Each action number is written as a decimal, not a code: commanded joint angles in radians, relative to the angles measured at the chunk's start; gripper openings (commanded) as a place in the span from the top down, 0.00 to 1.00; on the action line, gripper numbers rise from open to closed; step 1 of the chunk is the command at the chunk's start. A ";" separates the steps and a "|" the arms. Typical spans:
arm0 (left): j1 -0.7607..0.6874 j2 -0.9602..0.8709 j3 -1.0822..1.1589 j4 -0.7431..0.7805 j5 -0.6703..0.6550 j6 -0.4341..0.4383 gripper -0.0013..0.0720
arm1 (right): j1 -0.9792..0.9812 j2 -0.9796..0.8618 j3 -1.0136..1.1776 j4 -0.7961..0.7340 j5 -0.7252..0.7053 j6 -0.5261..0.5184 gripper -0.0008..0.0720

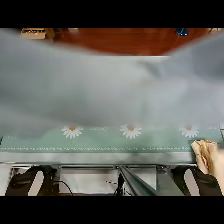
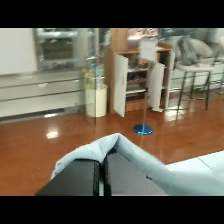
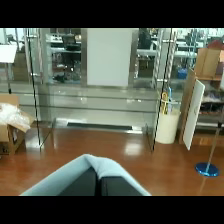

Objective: Fold the shirts.

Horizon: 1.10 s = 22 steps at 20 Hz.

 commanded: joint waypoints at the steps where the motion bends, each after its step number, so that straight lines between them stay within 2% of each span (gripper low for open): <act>1: 0.005 0.074 0.008 0.097 -0.188 -0.124 0.96 | 0.001 0.061 0.013 -0.068 0.142 0.056 0.95; 3: 0.005 0.064 0.007 0.123 -0.287 -0.136 0.96 | 0.001 0.056 0.013 -0.112 0.196 0.064 0.95; 6: 0.005 0.008 -0.044 0.127 -0.413 -0.134 0.96 | 0.001 -0.023 0.013 -0.100 0.422 0.048 0.95; 8: 0.005 -0.022 -0.150 0.127 -0.413 -0.106 0.96 | 0.002 -0.108 0.013 -0.100 0.556 0.017 0.95; 11: 0.005 -0.076 -0.368 0.116 -0.363 -0.061 0.96 | 0.001 -0.285 0.013 -0.055 0.558 0.002 0.95; 13: 0.004 -0.133 -0.517 0.104 -0.270 -0.029 0.96 | 0.010 -0.438 0.013 -0.038 0.559 -0.024 0.95; 16: 0.000 -0.279 -0.617 0.090 -0.099 0.021 0.96 | 0.105 -0.663 0.013 -0.053 0.495 -0.037 0.95; 22: 0.000 -0.659 -0.608 -0.058 0.247 0.157 0.96 | 0.254 -0.973 0.013 -0.066 0.070 -0.043 0.95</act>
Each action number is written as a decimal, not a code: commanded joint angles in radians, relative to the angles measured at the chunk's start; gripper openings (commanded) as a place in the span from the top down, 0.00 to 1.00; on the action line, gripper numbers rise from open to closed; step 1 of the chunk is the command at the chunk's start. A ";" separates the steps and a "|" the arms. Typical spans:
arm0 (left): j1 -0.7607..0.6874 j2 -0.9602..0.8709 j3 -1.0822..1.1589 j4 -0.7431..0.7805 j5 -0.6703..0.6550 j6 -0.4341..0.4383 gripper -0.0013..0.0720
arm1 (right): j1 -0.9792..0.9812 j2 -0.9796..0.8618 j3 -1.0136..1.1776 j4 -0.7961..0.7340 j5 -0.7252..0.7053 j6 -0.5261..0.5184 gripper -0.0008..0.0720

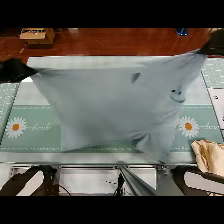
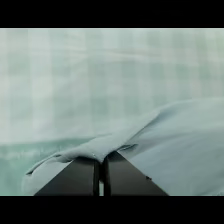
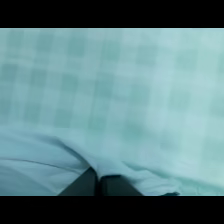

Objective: Fold the shirts.

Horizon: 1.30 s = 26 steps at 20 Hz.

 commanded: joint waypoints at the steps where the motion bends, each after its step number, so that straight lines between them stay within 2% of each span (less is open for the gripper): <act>1: -0.001 -0.209 -0.014 -0.114 0.228 0.090 0.96 | 0.069 -0.165 0.001 0.000 -0.255 -0.005 0.95; 4: -0.003 -0.325 -0.014 -0.179 0.351 0.153 0.95 | 0.088 -0.245 0.001 0.001 -0.396 -0.005 0.95; 7: -0.033 -0.396 -0.014 -0.182 0.474 0.188 0.95 | 0.088 -0.309 0.001 0.032 -0.548 -0.004 0.95; 9: -0.071 -0.427 -0.014 -0.181 0.554 0.252 0.95 | 0.088 -0.347 0.001 0.034 -0.608 -0.005 0.95; 12: -0.126 -0.481 -0.014 -0.174 0.652 0.282 0.95 | 0.088 -0.406 0.001 0.034 -0.630 -0.005 0.95; 14: -0.150 -0.526 -0.015 -0.138 0.668 0.284 0.95 | 0.088 -0.449 0.001 0.022 -0.622 0.004 0.95; 17: -0.167 -0.589 -0.015 -0.110 0.664 0.243 0.95 | 0.087 -0.507 0.001 -0.065 -0.572 0.106 0.95; 21: -0.159 -0.599 -0.008 -0.110 0.579 0.242 0.96 | 0.087 -0.521 0.001 -0.105 -0.460 0.105 0.95; 24: -0.135 -0.587 0.043 -0.083 0.261 0.207 0.96 | 0.085 -0.467 0.001 -0.109 -0.269 0.099 0.95; 26: -0.132 -0.587 0.056 0.032 0.108 0.084 0.96 | 0.085 -0.446 0.001 -0.121 -0.148 0.098 0.95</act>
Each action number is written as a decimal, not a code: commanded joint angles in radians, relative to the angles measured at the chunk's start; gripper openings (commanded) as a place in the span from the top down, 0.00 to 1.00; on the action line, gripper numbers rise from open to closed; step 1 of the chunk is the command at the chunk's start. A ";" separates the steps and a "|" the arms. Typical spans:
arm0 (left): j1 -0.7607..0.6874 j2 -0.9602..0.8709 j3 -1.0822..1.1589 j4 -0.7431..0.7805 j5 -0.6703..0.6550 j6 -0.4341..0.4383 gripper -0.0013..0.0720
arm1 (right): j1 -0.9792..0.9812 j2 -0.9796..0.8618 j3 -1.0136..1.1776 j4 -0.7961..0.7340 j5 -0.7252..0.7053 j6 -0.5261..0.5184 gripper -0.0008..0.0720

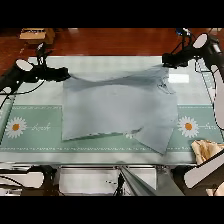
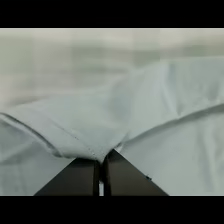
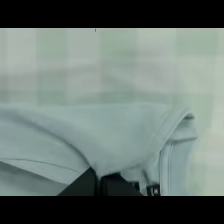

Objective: Fold the shirts.

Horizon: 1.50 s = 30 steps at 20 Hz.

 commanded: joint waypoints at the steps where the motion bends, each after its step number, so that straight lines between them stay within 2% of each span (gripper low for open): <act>1: 0.006 -0.003 0.024 0.158 -0.303 -0.138 0.95 | 0.000 0.028 0.001 -0.030 0.234 0.002 0.95; 4: 0.008 -0.004 0.024 0.268 -0.370 -0.179 0.96 | 0.003 0.025 0.000 -0.125 0.314 0.012 0.95; 6: 0.008 -0.004 0.024 0.274 -0.369 -0.194 0.96 | 0.002 0.016 0.000 -0.155 0.328 0.030 0.95; 12: 0.008 -0.004 0.024 0.274 -0.369 -0.230 0.95 | 0.003 -0.040 -0.002 -0.124 0.338 0.067 0.94; 13: 0.008 -0.003 0.024 0.274 -0.371 -0.230 0.93 | 0.002 -0.040 -0.001 -0.128 0.332 0.062 0.86; 14: 0.008 -0.003 0.031 0.274 -0.391 -0.229 0.73 | 0.002 -0.034 -0.001 -0.129 0.333 0.030 0.71; 15: 0.013 -0.002 0.043 0.275 -0.431 -0.225 0.51 | -0.006 -0.018 0.000 -0.147 0.351 -0.020 0.60; 16: 0.024 0.004 0.060 0.275 -0.498 -0.203 0.43 | -0.014 0.006 0.002 -0.200 0.401 -0.081 0.51; 17: 0.042 0.019 0.071 0.277 -0.573 -0.163 0.43 | -0.021 0.036 0.002 -0.274 0.468 -0.145 0.47; 18: 0.069 0.042 0.071 0.278 -0.630 -0.145 0.43 | -0.053 0.076 0.002 -0.266 0.515 -0.127 0.46; 21: 0.170 0.178 -0.044 0.276 -0.687 -0.128 0.43 | -0.178 0.211 -0.056 -0.145 0.580 -0.120 0.44; 24: 0.282 0.359 -0.325 0.261 -0.687 -0.055 0.43 | -0.316 0.362 -0.255 -0.066 0.517 -0.149 0.45; 26: 0.366 0.442 -0.501 0.178 -0.687 -0.018 0.42 | -0.399 0.451 -0.415 0.023 0.445 -0.185 0.45; 27: 0.402 0.469 -0.577 0.123 -0.687 0.003 0.35 | -0.425 0.483 -0.482 0.060 0.418 -0.199 0.45; 28: 0.425 0.482 -0.634 0.086 -0.686 0.012 0.23 | -0.444 0.510 -0.545 0.100 0.395 -0.214 0.45; 30: 0.426 0.477 -0.710 0.066 -0.669 0.012 0.23 | -0.458 0.544 -0.634 0.158 0.348 -0.248 0.45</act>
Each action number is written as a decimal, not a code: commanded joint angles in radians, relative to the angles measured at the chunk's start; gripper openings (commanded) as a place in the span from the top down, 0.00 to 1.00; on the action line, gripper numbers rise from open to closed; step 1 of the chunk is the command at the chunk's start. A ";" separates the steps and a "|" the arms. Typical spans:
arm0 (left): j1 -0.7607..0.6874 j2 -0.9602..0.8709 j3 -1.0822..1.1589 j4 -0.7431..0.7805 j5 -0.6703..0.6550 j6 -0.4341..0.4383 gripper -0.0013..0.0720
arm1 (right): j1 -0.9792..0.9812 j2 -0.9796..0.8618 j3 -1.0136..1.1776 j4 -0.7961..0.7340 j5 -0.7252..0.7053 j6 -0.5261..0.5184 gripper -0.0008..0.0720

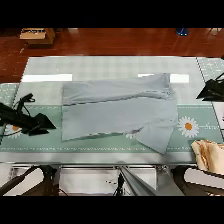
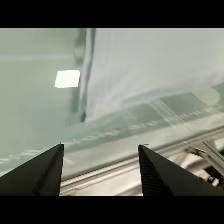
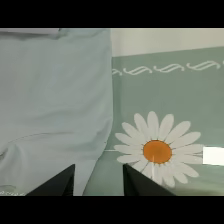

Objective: Fold the shirts.

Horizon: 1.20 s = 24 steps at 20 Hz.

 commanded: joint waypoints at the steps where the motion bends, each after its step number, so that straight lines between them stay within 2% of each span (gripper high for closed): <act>1: 0.028 0.040 -0.172 -0.079 0.034 0.033 0.23 | -0.051 0.084 -0.181 0.134 -0.098 -0.069 0.45; 6: -0.100 0.035 -0.189 -0.078 0.218 -0.010 0.23 | -0.035 0.088 -0.206 0.154 -0.109 -0.082 0.45; 13: -0.230 -0.131 -0.188 -0.085 0.356 -0.079 0.25 | -0.035 0.119 -0.206 0.154 -0.133 -0.084 0.45; 14: -0.248 -0.156 -0.188 -0.109 0.368 -0.076 0.49 | -0.035 0.125 -0.206 0.153 -0.137 -0.084 0.45; 15: -0.262 -0.172 -0.188 -0.124 0.375 -0.076 0.78 | -0.035 0.131 -0.206 0.150 -0.140 -0.079 0.45; 16: -0.274 -0.181 -0.188 -0.131 0.376 -0.069 0.91 | -0.035 0.137 -0.206 0.145 -0.141 -0.075 0.45; 17: -0.275 -0.179 -0.188 -0.131 0.375 -0.050 0.95 | -0.039 0.143 -0.206 0.123 -0.140 -0.075 0.45; 20: -0.265 -0.165 -0.187 -0.131 0.352 -0.045 0.95 | -0.106 0.142 -0.243 -0.019 -0.098 -0.039 0.43; 22: -0.265 -0.146 -0.187 -0.146 0.346 -0.008 0.95 | -0.199 0.146 -0.356 0.063 -0.078 -0.036 0.42; 24: -0.265 -0.133 -0.187 -0.158 0.357 0.003 0.95 | -0.227 0.164 -0.500 0.133 -0.091 -0.077 0.43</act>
